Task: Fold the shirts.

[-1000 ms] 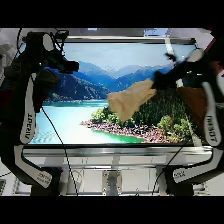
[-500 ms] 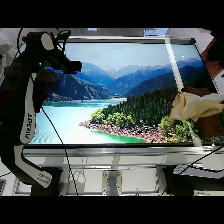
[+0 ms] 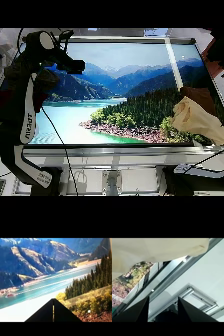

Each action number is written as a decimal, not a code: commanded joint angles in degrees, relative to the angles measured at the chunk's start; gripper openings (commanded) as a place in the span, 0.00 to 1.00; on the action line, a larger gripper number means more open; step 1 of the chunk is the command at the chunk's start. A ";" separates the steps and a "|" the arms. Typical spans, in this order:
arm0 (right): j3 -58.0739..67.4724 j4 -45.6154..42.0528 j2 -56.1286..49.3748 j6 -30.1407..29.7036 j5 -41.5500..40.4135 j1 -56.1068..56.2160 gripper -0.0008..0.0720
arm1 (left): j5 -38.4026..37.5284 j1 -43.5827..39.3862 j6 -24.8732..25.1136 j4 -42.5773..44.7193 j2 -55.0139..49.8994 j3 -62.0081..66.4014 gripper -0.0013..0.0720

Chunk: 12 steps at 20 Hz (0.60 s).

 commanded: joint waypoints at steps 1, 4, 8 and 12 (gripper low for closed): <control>-0.55 12.07 0.13 -1.55 -0.90 0.37 0.57 | 0.07 -0.04 -0.17 -1.46 0.04 0.04 0.03; -0.57 33.81 0.15 -5.99 -3.15 2.97 0.57 | -0.17 -0.04 -0.20 -3.26 0.02 -0.17 0.04; -0.57 41.62 0.15 -10.71 -4.02 9.40 0.57 | -6.54 -0.02 -1.92 -3.48 0.02 -0.17 0.03; -0.57 39.54 0.15 -10.78 -4.79 13.84 0.57 | -8.74 0.00 -1.88 -3.43 0.02 -0.17 0.04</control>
